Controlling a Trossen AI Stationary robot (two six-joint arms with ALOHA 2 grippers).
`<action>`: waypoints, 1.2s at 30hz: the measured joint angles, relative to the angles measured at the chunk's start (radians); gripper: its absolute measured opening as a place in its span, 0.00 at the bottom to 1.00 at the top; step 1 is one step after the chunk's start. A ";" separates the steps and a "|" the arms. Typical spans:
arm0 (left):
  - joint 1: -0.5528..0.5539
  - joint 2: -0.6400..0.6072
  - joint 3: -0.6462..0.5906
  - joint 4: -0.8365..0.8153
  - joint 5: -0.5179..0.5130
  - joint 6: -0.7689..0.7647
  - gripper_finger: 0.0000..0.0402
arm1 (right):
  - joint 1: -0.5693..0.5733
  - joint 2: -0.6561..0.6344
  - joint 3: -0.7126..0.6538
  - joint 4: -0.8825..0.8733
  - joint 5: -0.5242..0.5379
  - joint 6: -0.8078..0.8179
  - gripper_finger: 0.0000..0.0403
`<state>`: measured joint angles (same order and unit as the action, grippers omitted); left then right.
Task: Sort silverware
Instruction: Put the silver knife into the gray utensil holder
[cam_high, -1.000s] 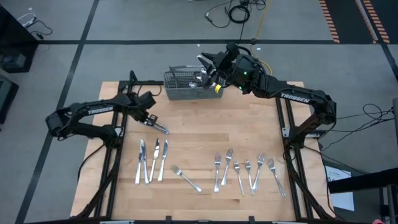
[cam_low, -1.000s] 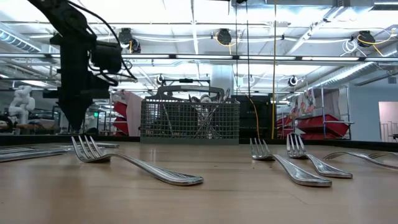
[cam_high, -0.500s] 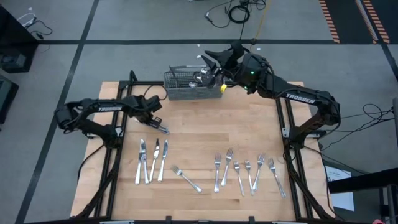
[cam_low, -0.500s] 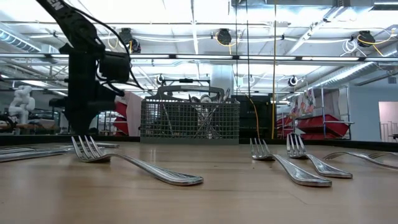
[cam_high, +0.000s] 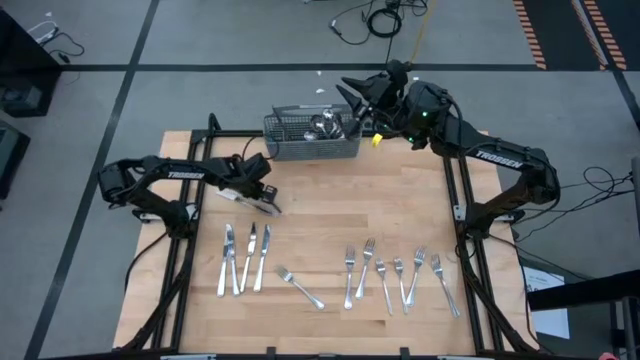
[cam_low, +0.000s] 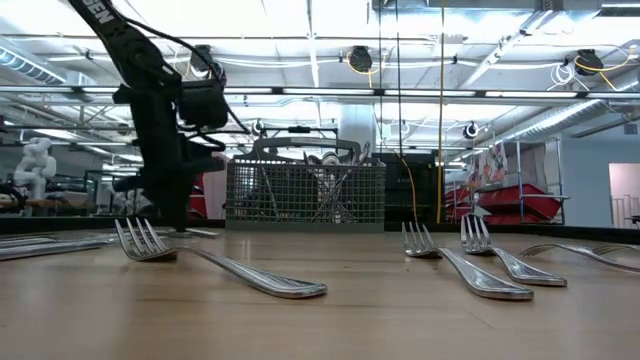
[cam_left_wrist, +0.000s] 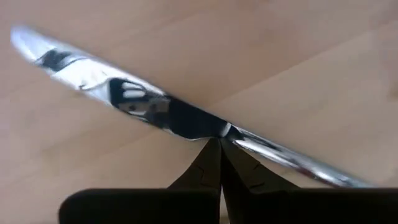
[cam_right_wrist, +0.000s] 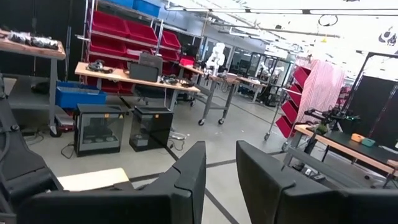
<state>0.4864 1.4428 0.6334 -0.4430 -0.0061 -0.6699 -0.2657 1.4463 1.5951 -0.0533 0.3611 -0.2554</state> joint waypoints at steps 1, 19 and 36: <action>-0.005 0.010 0.000 0.040 0.019 -0.006 0.01 | 0.000 -0.001 0.000 -0.008 0.000 0.000 0.20; -0.042 -0.020 0.177 -0.013 -0.081 0.140 0.01 | 0.034 0.002 0.000 -0.530 -0.234 0.263 0.18; 0.015 0.136 0.143 0.071 -0.242 0.429 0.01 | 0.172 0.009 0.000 -0.473 -0.236 0.327 0.08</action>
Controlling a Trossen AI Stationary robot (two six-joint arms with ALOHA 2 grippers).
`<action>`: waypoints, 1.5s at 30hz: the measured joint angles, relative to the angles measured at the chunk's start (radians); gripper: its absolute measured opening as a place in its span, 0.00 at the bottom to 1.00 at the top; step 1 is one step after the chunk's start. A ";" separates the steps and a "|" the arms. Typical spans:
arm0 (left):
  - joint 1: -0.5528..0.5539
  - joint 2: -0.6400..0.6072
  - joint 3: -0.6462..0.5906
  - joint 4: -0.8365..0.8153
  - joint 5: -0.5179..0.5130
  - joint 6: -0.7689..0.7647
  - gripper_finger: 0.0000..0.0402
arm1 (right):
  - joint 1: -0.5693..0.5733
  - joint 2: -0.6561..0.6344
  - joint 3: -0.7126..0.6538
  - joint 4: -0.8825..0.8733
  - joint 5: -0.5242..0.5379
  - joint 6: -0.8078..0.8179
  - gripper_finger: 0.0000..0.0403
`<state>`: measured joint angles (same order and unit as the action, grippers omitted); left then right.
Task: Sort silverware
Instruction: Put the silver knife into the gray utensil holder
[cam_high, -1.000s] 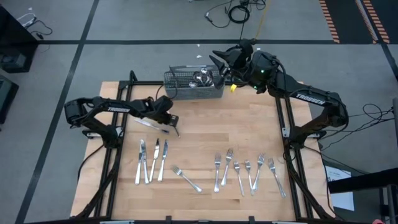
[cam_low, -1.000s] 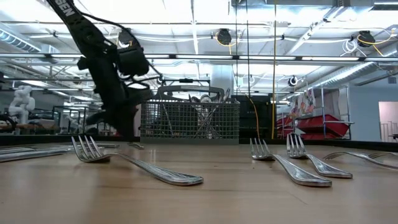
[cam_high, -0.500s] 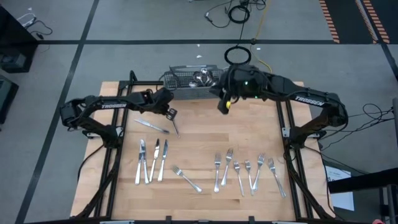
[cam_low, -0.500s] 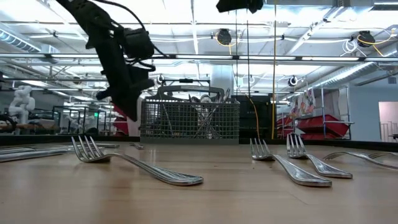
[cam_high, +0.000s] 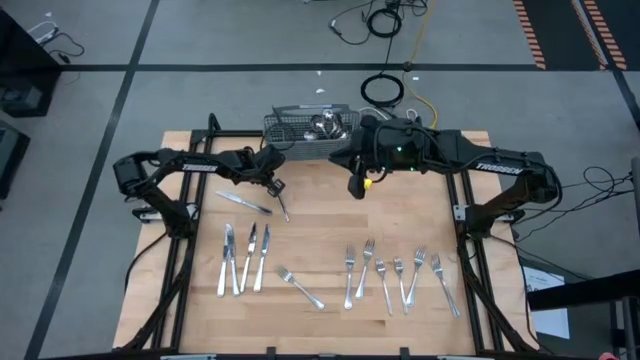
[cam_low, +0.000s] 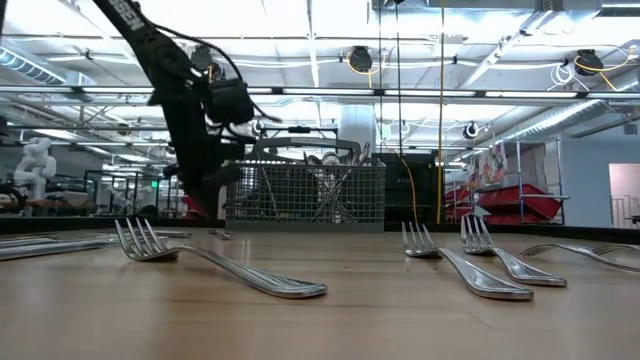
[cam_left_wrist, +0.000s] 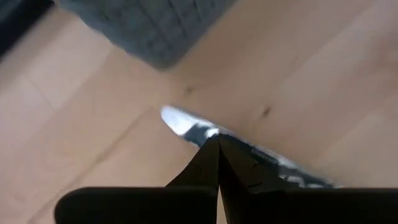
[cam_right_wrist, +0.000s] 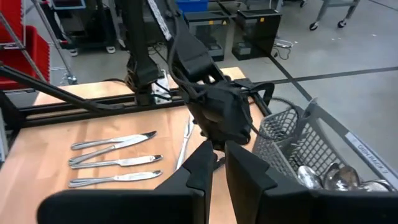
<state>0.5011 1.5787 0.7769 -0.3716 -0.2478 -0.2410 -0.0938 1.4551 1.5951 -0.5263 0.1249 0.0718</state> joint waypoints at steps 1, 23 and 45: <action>0.000 0.016 0.000 -0.005 0.001 0.011 0.01 | 0.005 0.000 0.000 0.000 0.000 0.004 0.08; -0.198 0.039 0.076 0.013 0.378 -0.277 0.01 | 0.075 0.000 0.000 -0.002 0.003 0.038 0.08; 0.042 -0.141 0.205 -0.298 0.275 0.104 0.03 | 0.369 0.366 -0.412 0.608 0.099 0.724 0.00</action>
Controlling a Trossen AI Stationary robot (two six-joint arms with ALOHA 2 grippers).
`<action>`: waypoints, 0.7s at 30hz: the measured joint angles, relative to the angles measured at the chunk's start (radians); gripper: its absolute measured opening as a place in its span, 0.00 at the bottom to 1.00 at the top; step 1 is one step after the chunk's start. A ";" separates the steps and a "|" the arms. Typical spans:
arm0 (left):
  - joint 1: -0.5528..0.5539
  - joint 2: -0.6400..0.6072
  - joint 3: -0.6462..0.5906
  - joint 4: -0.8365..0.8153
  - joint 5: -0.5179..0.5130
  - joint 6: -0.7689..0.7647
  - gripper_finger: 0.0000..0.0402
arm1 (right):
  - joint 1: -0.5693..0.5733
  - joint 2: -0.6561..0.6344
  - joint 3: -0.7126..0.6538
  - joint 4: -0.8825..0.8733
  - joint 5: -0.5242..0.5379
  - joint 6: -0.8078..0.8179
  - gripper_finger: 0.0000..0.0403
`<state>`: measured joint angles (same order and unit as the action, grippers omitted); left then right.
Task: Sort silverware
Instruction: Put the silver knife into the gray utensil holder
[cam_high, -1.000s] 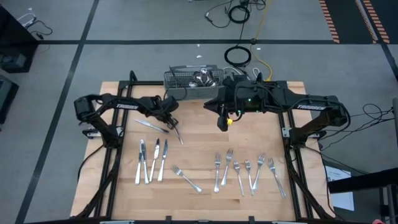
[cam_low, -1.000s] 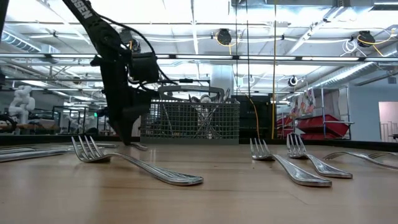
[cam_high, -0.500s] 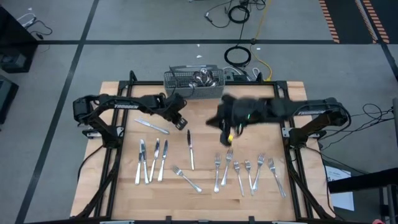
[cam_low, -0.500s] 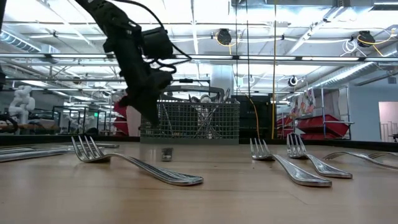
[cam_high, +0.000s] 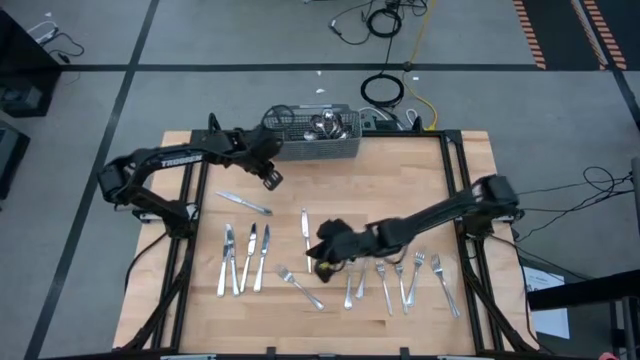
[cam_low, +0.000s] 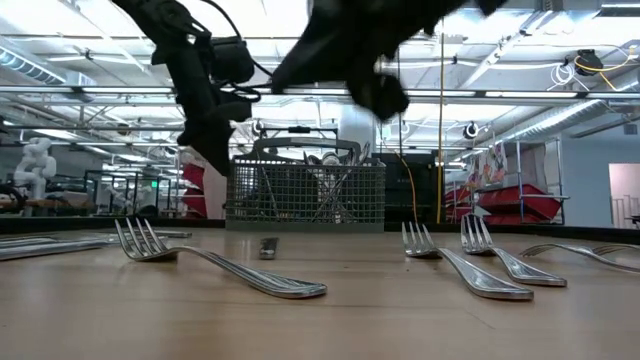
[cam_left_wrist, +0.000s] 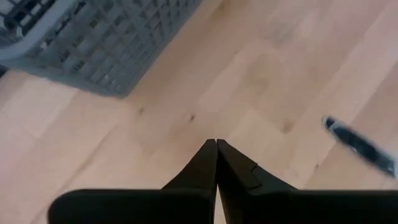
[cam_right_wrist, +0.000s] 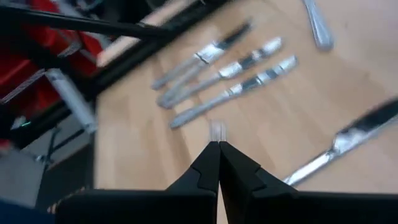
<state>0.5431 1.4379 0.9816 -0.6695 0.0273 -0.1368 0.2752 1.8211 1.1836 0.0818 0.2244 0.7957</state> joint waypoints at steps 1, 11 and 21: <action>0.004 -0.006 0.000 -0.009 0.001 0.017 0.04 | 0.000 0.048 0.017 0.020 0.008 0.023 0.00; 0.025 -0.037 0.000 -0.087 0.002 0.119 0.04 | 0.009 0.258 0.181 -0.041 0.036 0.112 0.00; 0.026 -0.039 0.000 -0.084 0.025 0.126 0.05 | 0.020 0.256 0.179 -0.260 0.007 0.189 0.00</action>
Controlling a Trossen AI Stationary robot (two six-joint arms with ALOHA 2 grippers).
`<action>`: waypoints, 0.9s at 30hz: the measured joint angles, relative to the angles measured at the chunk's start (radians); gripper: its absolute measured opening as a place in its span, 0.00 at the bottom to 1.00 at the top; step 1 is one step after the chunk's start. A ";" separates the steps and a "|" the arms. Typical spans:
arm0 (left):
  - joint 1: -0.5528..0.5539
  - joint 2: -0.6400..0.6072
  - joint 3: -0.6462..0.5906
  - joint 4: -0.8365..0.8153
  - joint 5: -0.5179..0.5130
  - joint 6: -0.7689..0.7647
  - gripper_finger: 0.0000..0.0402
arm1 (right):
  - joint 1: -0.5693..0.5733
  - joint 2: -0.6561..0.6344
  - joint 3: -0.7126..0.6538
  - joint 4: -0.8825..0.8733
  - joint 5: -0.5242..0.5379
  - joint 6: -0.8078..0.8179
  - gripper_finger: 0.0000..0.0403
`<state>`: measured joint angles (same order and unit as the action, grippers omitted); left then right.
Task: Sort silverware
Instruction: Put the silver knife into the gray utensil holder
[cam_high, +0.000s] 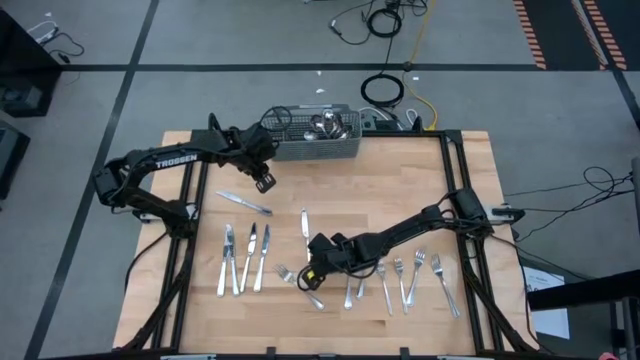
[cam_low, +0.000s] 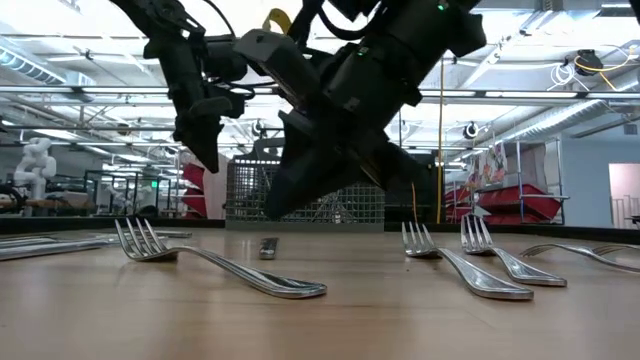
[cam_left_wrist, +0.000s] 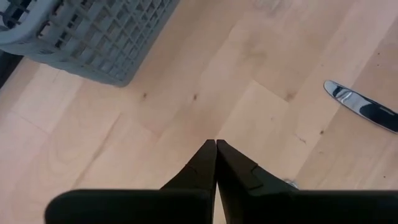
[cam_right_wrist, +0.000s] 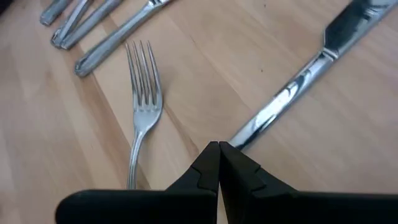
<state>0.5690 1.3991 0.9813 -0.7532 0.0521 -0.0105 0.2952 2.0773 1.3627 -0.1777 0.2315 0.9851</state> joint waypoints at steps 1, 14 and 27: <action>0.000 0.000 0.000 0.000 0.000 0.000 0.05 | -0.002 0.000 0.000 -0.003 -0.005 -0.004 0.00; 0.000 0.000 0.000 -0.015 0.001 -0.002 0.05 | -0.029 0.006 0.000 -0.015 -0.003 -0.022 0.00; 0.000 0.000 0.000 -0.015 0.002 -0.001 0.05 | -0.032 0.056 0.007 0.043 -0.070 -0.015 0.00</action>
<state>0.5694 1.3994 0.9810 -0.7678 0.0536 -0.0116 0.2630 2.1330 1.3697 -0.1352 0.1612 0.9697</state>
